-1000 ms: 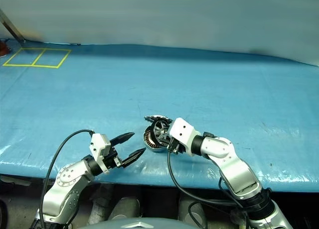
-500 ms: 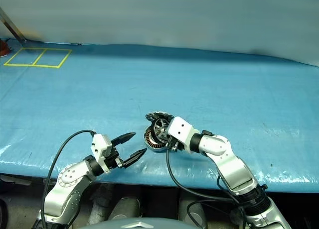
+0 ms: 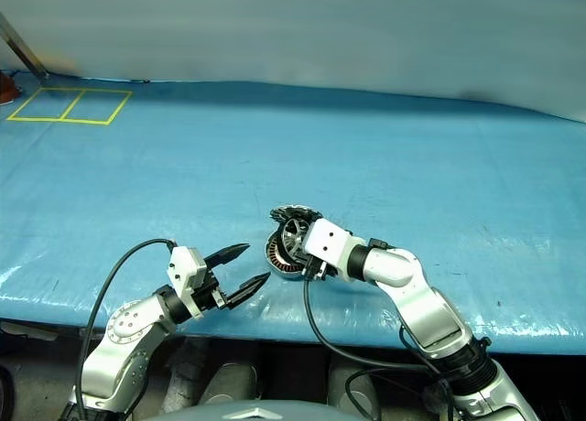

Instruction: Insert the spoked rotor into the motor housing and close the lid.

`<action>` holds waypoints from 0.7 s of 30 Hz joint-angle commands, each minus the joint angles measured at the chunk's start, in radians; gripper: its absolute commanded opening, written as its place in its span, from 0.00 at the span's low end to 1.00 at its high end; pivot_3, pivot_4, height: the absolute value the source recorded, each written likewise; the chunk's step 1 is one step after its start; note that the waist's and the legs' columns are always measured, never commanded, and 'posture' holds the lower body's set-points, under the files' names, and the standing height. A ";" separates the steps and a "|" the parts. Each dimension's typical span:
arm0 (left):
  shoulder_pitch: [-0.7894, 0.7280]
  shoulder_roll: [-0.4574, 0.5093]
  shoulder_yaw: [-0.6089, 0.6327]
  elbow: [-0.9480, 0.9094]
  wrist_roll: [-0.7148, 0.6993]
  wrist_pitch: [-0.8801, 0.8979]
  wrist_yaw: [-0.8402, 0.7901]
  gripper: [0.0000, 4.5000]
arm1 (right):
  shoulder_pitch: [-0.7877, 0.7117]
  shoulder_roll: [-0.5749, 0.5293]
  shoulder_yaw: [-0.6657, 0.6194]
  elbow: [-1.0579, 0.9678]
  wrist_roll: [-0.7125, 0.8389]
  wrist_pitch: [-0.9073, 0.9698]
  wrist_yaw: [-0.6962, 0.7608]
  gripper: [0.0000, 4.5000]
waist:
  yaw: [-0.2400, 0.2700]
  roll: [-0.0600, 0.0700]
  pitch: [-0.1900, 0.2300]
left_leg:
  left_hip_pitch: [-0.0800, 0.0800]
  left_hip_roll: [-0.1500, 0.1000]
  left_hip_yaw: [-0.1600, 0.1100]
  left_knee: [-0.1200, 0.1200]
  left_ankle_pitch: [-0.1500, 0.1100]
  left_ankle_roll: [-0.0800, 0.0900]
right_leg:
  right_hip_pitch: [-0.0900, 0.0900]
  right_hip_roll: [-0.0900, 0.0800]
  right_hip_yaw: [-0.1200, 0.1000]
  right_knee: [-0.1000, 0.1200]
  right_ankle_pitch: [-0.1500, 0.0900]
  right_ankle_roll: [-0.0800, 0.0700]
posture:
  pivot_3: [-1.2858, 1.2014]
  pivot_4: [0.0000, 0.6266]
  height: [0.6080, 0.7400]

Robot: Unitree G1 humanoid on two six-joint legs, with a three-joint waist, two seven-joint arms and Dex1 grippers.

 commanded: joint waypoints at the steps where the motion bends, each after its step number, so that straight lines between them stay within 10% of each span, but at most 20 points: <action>1: -0.005 -0.007 -0.005 -0.014 -0.003 -0.013 0.001 0.88 | 0.002 -0.006 -0.003 -0.019 0.007 -0.005 0.018 0.60 | 0.000 0.000 0.000 | 0.000 0.000 0.000 0.000 0.000 0.000 | 0.000 0.000 0.000 0.000 0.000 0.000 | 0.52 0.24 1.00; 4: -0.004 -0.008 -0.006 -0.015 -0.004 -0.011 0.001 0.88 | 0.004 0.003 -0.020 -0.037 0.038 0.022 0.029 0.81 | 0.000 0.000 0.000 | 0.000 0.000 0.000 0.000 0.000 0.000 | 0.000 0.000 0.000 0.000 0.000 0.000 | 0.52 0.24 1.00; 19: -0.007 -0.007 0.002 -0.011 -0.007 -0.013 0.006 0.88 | 0.000 0.067 -0.087 -0.054 0.144 0.034 0.019 0.81 | -0.002 0.000 0.000 | 0.000 0.000 0.000 -0.001 0.000 0.000 | 0.000 0.000 0.000 0.000 0.000 0.000 | 0.52 0.24 1.00; 21: -0.009 -0.005 0.006 0.005 -0.005 -0.023 0.002 0.88 | 0.004 0.073 -0.075 -0.044 0.150 0.038 0.025 0.69 | -0.001 0.000 0.000 | 0.000 0.000 0.000 -0.001 0.000 0.000 | 0.000 0.000 0.000 0.000 0.000 0.000 | 0.52 0.24 1.00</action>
